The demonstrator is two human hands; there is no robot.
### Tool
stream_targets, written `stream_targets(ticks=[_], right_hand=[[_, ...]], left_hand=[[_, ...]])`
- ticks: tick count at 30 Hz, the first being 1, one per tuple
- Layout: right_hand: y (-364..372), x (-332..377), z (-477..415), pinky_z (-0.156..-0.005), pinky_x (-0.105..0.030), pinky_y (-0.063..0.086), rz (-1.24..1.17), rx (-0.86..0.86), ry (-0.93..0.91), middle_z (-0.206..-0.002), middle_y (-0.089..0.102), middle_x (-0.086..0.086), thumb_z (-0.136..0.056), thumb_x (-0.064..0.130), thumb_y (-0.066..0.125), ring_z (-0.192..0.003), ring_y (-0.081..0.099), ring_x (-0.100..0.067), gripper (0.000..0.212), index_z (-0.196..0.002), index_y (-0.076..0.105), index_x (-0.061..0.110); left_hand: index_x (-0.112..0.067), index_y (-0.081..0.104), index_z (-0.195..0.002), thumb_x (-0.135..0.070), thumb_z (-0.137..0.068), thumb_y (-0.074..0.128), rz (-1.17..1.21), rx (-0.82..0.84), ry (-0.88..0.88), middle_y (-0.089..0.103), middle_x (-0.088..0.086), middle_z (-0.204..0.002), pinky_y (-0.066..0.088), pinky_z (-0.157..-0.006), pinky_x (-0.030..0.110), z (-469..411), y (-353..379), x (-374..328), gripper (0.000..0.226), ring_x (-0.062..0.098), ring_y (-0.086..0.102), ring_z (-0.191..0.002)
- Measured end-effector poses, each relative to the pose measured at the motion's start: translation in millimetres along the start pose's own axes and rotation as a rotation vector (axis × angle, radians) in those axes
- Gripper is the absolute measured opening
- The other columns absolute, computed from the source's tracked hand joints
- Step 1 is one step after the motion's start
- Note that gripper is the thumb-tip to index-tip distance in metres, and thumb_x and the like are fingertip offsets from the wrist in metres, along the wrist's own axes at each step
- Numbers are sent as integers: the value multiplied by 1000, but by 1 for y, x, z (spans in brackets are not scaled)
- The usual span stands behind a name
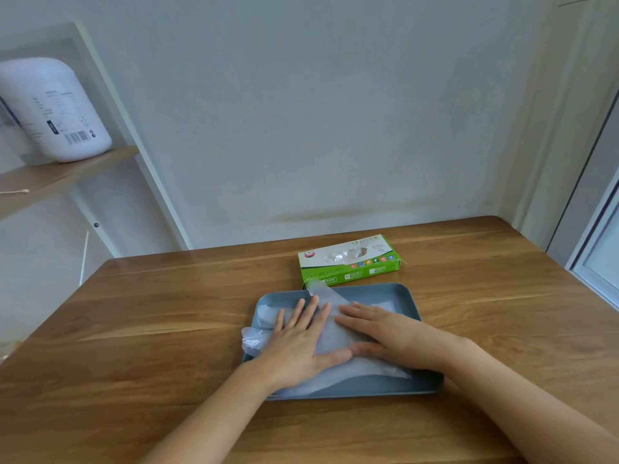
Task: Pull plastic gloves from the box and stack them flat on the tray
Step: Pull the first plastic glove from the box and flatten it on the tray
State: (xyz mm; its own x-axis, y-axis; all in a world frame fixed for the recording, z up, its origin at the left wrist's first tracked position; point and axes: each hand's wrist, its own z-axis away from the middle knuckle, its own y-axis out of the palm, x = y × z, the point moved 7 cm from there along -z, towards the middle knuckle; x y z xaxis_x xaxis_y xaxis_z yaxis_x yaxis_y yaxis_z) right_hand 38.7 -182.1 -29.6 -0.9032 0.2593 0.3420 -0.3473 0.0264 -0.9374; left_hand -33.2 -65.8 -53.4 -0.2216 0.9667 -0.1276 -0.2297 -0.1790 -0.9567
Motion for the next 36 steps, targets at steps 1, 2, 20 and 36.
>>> stream_targets(ticks=[1,2,20,36], right_hand=[[1,-5,2,-115,-20,-6,21,54,30,-159,-1,11,-93,56,41,-145,-4,-4,72,-152,8,31],[1,-9,5,-118,-27,-7,46,107,45,-159,-7,12,-89,62,43,-145,-9,-4,80,-152,3,34],[-93,-36,-44,-88,-25,39,51,-135,287,-128,59,4,-92,37,57,-115,53,-15,35,-125,59,24],[-77,-94,-105,-56,-30,41,-53,-380,520,-71,67,-6,-79,30,67,-69,60,-23,24,-68,70,9]], left_hand=[[-32,-16,-152,-81,-78,23,-5,14,3,-26,-6,-158,-13,-118,46,2,-1,3,97,14,-25,-145],[-32,-17,-151,-83,-76,25,-9,31,1,-27,-6,-157,-13,-118,47,5,-1,7,100,13,-25,-145],[-26,40,-145,-52,-88,60,276,-191,-20,40,-6,-151,29,-111,28,-32,-118,31,65,14,37,-138],[-30,22,-153,-45,-87,65,593,-103,2,9,-9,-162,10,-111,19,-122,-65,57,80,5,11,-146]])
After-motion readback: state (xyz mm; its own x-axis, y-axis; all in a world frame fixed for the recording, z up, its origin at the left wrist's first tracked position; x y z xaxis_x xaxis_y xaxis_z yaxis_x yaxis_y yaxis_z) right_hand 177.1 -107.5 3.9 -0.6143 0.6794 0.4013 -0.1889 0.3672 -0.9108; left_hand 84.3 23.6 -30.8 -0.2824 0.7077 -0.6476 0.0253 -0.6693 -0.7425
